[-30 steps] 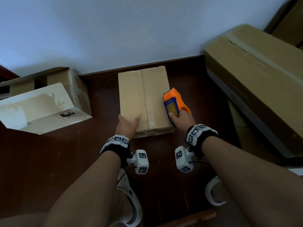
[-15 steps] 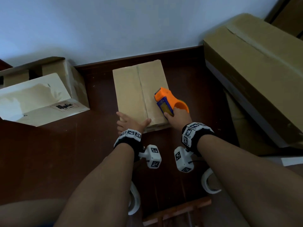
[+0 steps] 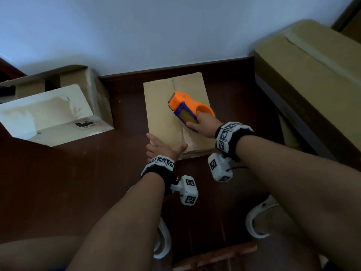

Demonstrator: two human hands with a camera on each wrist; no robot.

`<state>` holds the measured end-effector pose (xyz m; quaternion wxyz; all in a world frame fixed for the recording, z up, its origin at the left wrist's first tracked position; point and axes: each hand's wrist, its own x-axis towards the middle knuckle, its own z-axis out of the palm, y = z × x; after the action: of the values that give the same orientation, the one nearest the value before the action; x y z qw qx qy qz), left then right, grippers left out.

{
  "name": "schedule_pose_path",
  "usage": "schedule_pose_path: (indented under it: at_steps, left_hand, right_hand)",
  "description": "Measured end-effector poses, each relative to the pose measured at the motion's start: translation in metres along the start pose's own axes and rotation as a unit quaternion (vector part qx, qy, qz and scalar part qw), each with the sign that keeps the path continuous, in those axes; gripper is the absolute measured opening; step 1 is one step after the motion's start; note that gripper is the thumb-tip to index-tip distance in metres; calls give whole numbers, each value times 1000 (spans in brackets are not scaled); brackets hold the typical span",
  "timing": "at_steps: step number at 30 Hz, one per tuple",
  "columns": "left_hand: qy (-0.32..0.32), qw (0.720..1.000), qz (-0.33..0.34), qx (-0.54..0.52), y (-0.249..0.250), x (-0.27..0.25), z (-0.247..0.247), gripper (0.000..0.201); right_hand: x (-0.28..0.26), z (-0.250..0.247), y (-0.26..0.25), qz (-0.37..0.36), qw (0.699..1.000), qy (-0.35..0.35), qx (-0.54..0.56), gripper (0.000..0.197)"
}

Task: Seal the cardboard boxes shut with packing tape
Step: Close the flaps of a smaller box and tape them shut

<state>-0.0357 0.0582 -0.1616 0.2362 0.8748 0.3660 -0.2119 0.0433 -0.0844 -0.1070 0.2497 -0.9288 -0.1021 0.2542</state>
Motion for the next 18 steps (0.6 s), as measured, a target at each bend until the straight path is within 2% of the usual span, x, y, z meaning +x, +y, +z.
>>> schedule_pose_path:
  at_steps: [5,8,11,14,18]
  left_hand:
    - [18,1000,-2,1,-2,2,4,143]
    - [22,1000,-8,-3,-1,1,4,143]
    - [21,1000,-3,2,-4,3,6,143]
    - [10,1000,11,-2,-9,4,5,142]
    - [-22,998,29,-48,-15,7,-6,127]
  right_hand:
    - [10,19,-9,-43,980,-66,-183,31]
    - [7,33,-13,-33,973,-83,-212,30]
    - [9,26,-17,-23,979,-80,-187,29]
    - [3,12,-12,-19,994,-51,-94,27]
    - [-20,-9,-1,28,999,2,29,17]
